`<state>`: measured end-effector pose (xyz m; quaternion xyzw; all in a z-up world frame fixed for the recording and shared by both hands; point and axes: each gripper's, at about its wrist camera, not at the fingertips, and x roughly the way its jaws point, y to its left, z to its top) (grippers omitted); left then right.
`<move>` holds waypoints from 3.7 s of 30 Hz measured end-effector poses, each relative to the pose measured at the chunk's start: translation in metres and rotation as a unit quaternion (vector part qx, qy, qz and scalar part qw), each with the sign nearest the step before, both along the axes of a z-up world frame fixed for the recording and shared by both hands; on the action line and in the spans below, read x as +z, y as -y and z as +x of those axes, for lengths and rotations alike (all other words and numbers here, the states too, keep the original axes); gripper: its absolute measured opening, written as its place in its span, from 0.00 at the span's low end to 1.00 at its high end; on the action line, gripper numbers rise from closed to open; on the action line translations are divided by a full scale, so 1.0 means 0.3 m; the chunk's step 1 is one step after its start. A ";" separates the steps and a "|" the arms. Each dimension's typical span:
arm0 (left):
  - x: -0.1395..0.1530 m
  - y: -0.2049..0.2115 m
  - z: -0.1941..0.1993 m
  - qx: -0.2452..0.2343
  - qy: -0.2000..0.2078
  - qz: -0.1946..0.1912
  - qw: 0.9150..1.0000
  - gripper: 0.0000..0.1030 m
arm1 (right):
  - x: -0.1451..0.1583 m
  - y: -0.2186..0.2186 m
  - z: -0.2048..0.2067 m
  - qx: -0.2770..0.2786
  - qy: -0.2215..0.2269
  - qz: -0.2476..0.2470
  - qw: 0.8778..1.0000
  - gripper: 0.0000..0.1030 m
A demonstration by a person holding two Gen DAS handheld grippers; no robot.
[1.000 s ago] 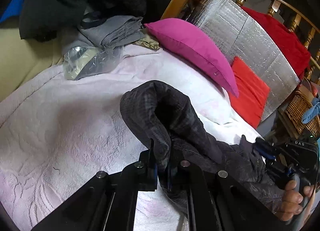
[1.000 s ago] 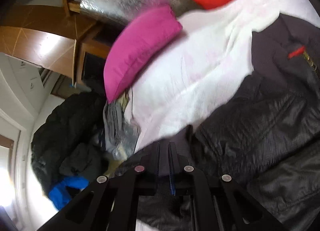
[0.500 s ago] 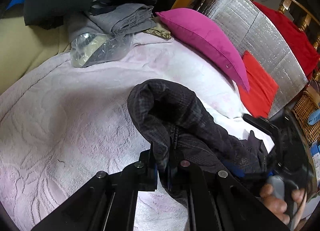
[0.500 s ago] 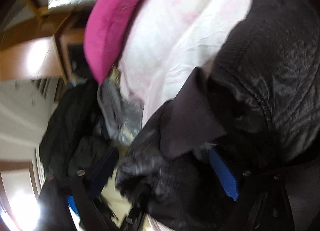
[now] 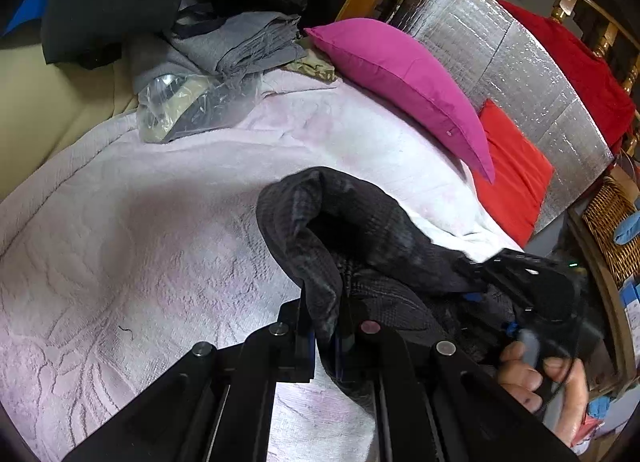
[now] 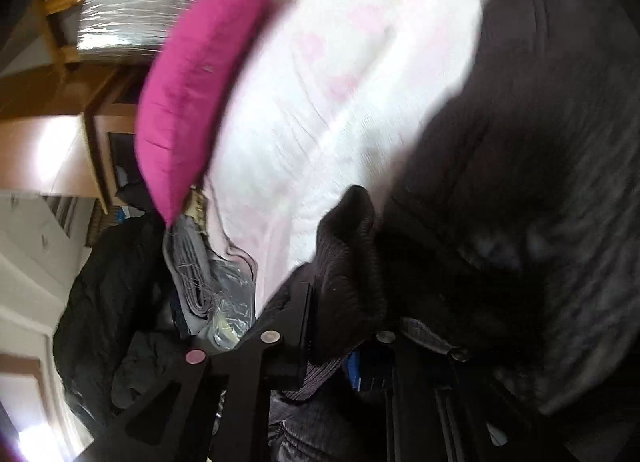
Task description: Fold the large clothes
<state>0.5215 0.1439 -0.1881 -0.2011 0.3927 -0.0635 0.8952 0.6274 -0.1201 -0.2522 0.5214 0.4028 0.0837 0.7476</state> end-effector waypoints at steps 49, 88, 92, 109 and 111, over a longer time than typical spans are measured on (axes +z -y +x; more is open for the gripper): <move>-0.084 0.707 -0.202 -0.204 -0.018 0.202 0.958 0.69 | 0.054 1.371 -0.936 -0.186 -0.007 -0.071 0.980 0.41; 0.013 0.360 -0.109 -0.082 -0.017 0.093 0.992 0.70 | 0.240 1.203 -0.918 -0.126 0.019 -0.323 0.938 0.13; 0.036 0.480 -0.155 -0.122 0.015 0.127 0.984 0.70 | 0.187 1.239 -0.910 -0.129 -0.010 -0.310 0.942 0.12; -0.071 0.691 -0.124 -0.191 -0.009 0.253 0.948 0.71 | 0.093 1.330 -0.885 -0.079 -0.081 -0.202 0.973 0.18; -0.055 0.678 -0.125 -0.191 -0.011 0.238 0.952 0.71 | 0.118 1.346 -0.899 -0.090 -0.069 -0.201 0.973 0.18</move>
